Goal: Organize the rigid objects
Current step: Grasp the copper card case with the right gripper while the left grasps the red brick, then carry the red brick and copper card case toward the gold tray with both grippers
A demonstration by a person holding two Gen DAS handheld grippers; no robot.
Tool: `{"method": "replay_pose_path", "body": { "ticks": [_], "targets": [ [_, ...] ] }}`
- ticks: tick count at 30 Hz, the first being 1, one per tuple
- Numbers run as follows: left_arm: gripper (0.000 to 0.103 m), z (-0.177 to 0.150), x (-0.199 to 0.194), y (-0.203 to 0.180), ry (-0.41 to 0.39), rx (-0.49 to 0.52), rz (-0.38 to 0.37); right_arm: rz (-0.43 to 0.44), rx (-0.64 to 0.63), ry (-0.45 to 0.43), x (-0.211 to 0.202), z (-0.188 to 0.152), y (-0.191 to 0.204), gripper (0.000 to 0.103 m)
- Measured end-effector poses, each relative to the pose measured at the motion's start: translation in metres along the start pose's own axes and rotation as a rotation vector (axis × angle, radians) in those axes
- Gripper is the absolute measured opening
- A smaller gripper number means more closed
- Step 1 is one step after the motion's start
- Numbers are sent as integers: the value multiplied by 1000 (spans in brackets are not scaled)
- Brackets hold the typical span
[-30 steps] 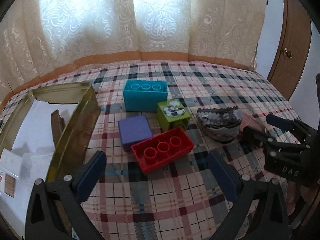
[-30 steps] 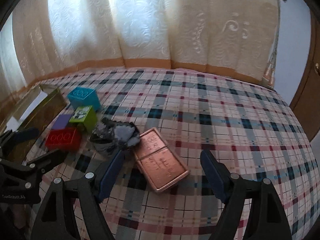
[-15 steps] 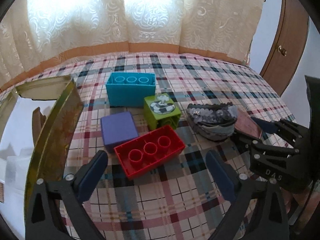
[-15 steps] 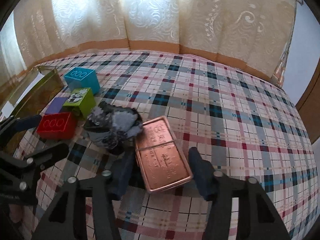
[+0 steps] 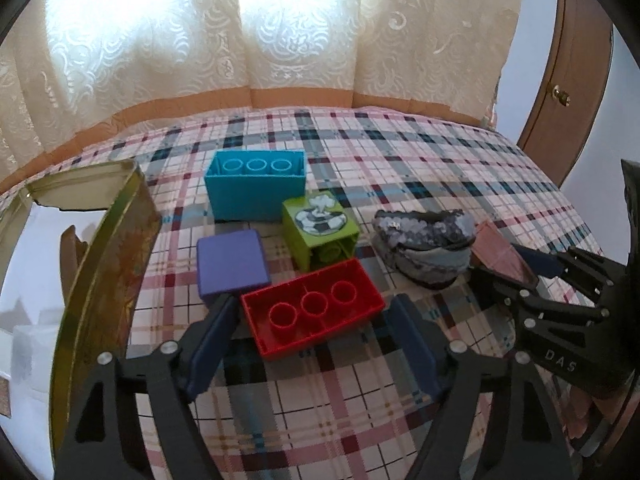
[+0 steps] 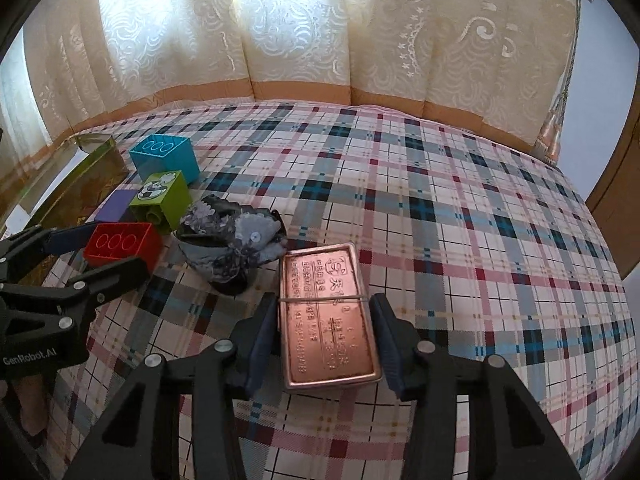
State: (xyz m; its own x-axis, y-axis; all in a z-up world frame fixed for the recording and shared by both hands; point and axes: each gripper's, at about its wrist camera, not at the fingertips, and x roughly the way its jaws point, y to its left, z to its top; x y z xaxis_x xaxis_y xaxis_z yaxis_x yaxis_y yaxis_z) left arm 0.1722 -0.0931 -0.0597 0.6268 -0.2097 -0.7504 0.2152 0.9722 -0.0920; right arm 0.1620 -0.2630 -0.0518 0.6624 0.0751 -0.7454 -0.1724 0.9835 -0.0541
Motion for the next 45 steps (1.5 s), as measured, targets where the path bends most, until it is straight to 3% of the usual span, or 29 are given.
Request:
{"method": "replay_pose_path", "body": {
  "ticks": [3, 25, 45],
  "targets": [
    [72, 0, 2, -1, 8, 8, -6, -3, 0, 0, 0, 0, 1, 50],
    [71, -12, -22, 1, -81, 19, 64, 3, 18, -58, -16, -7, 6, 49],
    [72, -27, -57, 2, -225, 26, 141, 18, 36, -272, -58, -19, 17, 49]
  ]
}}
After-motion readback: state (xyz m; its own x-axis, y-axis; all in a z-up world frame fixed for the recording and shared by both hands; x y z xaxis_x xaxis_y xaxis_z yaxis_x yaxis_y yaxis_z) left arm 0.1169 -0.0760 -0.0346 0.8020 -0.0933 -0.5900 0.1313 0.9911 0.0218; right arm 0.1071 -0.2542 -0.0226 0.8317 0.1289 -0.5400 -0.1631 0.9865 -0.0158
